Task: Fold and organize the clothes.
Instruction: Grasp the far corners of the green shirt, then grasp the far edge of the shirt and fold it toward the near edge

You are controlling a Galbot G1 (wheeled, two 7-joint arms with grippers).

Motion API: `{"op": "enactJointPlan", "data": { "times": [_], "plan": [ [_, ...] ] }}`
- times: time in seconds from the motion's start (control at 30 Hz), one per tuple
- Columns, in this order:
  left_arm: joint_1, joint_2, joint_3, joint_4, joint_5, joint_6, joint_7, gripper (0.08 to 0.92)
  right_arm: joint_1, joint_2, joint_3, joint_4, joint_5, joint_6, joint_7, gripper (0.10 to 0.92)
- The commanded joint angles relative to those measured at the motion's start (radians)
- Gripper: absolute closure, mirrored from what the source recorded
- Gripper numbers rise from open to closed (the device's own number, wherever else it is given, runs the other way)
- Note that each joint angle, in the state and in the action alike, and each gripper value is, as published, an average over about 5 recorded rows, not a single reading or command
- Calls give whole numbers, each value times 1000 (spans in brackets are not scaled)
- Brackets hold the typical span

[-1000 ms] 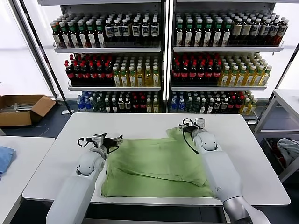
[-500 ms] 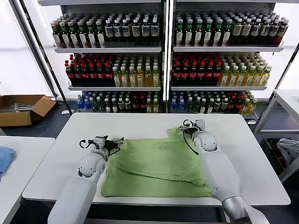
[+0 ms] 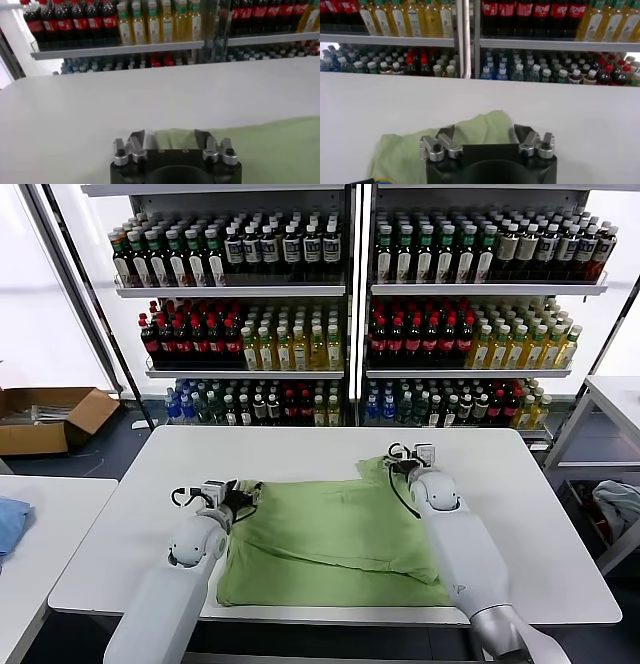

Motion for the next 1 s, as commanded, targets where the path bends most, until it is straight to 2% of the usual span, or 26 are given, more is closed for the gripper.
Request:
{"op": "enactJointPlan", "data": {
  "times": [0.03, 0.4, 0.5, 0.73, 1.0],
  "plan": [
    [6, -1, 2, 6, 2, 4, 3, 546, -2, 3, 0, 1, -3, -3, 4, 523],
    [20, 0, -1, -12, -5, -2, 17, 860, -33, -14, -2, 53, 5, -9, 11, 844],
    [31, 2, -1, -31, 16, -31, 38, 905, -58, -28, -8, 98, 13, -8, 10, 906],
    [33, -1, 0, -82, 57, -145, 49, 909, -104, -46, 3, 225, 39, 33, 29, 918],
    [78, 2, -10, -196, 58, -186, 41, 909, -198, -72, 35, 427, 44, 68, 36, 918]
  ]
}}
